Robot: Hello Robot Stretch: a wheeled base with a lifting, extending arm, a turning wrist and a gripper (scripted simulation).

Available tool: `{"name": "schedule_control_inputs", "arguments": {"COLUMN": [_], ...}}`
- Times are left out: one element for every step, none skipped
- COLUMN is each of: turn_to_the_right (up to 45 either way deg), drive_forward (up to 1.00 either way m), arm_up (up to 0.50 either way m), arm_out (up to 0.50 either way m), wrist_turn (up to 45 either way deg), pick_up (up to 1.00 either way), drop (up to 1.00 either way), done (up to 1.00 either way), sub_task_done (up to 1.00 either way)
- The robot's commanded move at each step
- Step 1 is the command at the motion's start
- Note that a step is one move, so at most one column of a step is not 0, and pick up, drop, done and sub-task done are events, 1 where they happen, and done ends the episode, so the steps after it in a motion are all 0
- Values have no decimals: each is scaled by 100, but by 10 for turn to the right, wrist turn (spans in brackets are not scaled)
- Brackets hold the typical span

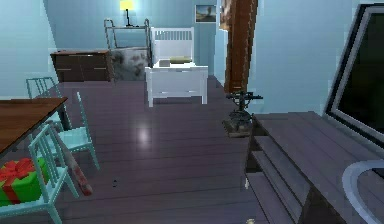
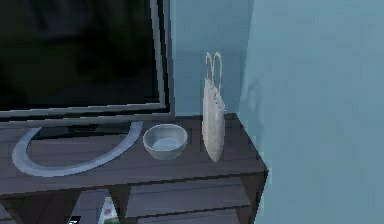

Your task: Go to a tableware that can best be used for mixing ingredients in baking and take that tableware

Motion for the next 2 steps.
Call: {"name": "schedule_control_inputs", "arguments": {"turn_to_the_right": [0,0], "drive_forward": [0,0], "arm_up": [38,0], "arm_out": [0,42], "wrist_turn": [0,0], "pick_up": [0,0], "drop": [0,0], "done": [0,0], "sub_task_done": [0,0]}}
